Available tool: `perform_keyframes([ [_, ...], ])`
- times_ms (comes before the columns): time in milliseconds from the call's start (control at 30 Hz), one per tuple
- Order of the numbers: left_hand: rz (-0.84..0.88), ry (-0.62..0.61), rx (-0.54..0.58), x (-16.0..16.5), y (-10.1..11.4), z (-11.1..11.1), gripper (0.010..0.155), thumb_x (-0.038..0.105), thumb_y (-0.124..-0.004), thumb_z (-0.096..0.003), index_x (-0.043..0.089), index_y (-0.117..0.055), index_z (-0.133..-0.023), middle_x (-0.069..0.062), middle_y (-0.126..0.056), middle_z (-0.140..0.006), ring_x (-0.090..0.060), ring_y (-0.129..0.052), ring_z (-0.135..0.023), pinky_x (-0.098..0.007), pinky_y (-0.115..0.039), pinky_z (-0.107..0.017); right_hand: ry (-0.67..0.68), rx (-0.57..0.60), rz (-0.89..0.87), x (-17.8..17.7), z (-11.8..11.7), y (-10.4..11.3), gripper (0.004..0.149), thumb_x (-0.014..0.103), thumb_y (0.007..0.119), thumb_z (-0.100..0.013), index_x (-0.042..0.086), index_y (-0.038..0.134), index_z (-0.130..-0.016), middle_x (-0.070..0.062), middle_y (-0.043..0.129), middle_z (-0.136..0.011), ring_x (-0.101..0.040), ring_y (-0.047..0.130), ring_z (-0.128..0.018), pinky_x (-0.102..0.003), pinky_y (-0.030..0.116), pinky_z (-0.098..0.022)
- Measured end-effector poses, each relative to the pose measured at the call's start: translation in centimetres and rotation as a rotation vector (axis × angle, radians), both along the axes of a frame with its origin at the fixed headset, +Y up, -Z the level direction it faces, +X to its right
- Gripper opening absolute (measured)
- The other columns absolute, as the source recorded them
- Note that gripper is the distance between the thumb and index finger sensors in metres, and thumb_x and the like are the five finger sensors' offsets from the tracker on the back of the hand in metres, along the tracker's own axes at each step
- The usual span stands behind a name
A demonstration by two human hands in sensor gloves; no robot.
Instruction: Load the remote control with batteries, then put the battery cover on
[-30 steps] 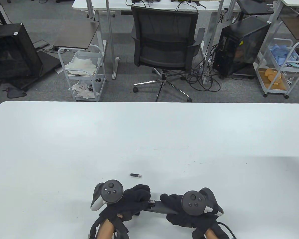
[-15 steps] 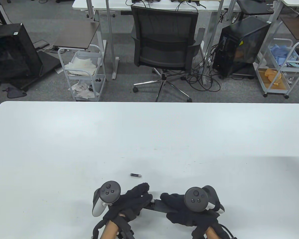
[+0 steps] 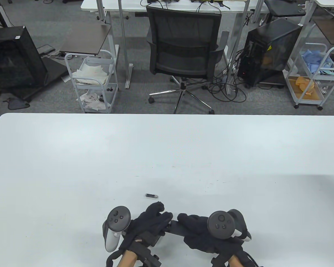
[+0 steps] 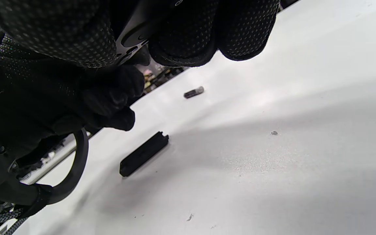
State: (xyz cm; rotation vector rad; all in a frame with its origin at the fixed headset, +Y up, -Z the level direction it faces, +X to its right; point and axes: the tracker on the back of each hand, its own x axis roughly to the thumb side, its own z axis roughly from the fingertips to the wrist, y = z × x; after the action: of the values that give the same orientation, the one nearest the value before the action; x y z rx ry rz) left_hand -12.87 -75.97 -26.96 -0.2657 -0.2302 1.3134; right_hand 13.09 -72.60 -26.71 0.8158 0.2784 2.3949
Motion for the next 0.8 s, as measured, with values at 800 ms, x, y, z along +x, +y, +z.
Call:
perform_keyframes([
  [800,-0.08,0.019,0.044,0.3,1.4,0.4,0.05,0.026,-0.079,-0.0588,0.004,-0.066,-0.103,-0.023,-0.086,-0.071,-0.01,-0.093,-0.032,-0.047,-0.084,-0.049,0.007,0.021,0.009,-0.3,0.3,0.1,0.074,0.045,0.089,-0.042,0.02,0.062,-0.106,-0.006,0.087,-0.097,-0.014,0.095,-0.062,-0.044,0.078,-0.067],
])
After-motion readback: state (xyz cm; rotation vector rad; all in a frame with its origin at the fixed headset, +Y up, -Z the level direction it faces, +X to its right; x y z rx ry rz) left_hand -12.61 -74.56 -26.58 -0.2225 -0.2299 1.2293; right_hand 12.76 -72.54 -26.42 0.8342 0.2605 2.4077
